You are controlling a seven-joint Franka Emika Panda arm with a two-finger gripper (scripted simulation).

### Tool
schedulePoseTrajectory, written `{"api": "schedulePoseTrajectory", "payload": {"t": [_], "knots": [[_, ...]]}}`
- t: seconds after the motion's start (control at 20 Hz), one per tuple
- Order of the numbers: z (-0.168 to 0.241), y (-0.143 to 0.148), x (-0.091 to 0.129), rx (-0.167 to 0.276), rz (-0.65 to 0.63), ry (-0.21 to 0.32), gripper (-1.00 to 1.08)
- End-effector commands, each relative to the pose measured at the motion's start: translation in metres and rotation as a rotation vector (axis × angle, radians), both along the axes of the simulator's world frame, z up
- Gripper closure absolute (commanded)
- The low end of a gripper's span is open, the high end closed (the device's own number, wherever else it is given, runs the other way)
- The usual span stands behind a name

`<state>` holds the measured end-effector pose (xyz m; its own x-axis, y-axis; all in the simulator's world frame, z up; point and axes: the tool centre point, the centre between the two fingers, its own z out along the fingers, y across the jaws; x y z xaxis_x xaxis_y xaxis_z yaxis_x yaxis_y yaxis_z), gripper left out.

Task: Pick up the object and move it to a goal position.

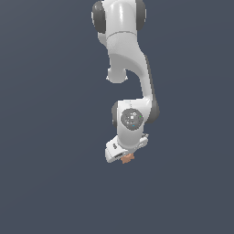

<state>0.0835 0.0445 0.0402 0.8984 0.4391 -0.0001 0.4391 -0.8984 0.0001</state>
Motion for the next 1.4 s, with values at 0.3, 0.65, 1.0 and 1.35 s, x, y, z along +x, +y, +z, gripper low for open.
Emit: {"api": "schedulePoseTrajectory", "payload": {"t": [0.3, 0.65, 1.0, 1.35], "knots": [[0.0, 0.0, 0.0, 0.0, 0.0, 0.0, 1.08], [0.011, -0.01, -0.003, 0.0, 0.0, 0.0, 1.08], [0.048, -0.042, -0.013, 0.0, 0.0, 0.0, 1.08], [0.11, -0.098, -0.029, 0.0, 0.0, 0.0, 1.08]]}}
